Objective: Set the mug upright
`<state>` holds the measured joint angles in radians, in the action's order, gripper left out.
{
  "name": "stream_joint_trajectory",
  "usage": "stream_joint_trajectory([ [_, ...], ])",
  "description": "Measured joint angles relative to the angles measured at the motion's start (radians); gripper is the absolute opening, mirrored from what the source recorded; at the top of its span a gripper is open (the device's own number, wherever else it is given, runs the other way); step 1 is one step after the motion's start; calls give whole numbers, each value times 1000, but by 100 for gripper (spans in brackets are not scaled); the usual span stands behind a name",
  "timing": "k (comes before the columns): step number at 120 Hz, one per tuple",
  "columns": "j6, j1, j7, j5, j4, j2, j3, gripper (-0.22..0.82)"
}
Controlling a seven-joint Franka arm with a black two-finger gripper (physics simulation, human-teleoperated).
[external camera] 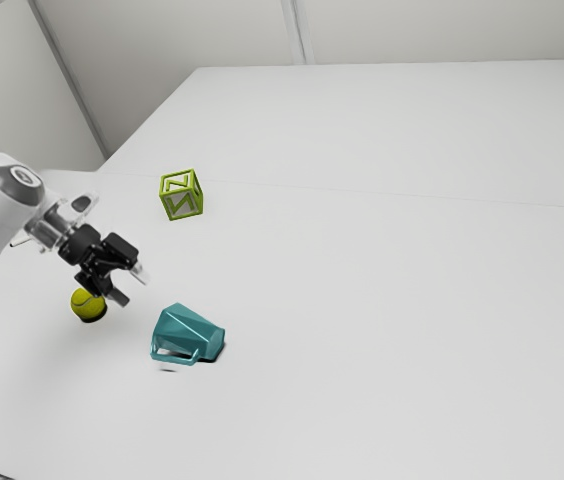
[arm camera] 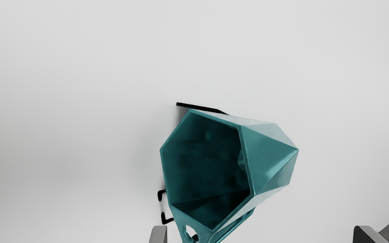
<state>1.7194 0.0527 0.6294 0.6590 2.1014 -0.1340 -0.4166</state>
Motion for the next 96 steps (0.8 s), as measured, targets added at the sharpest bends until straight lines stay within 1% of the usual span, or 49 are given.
stream_joint_trajectory([
  [33,7,-4,70,53,63,-28,19,59],
  [76,27,-6,110,119,110,-32,87,56],
  [84,32,-7,109,124,112,-32,95,50],
  [96,36,-6,102,128,121,-24,97,31],
])
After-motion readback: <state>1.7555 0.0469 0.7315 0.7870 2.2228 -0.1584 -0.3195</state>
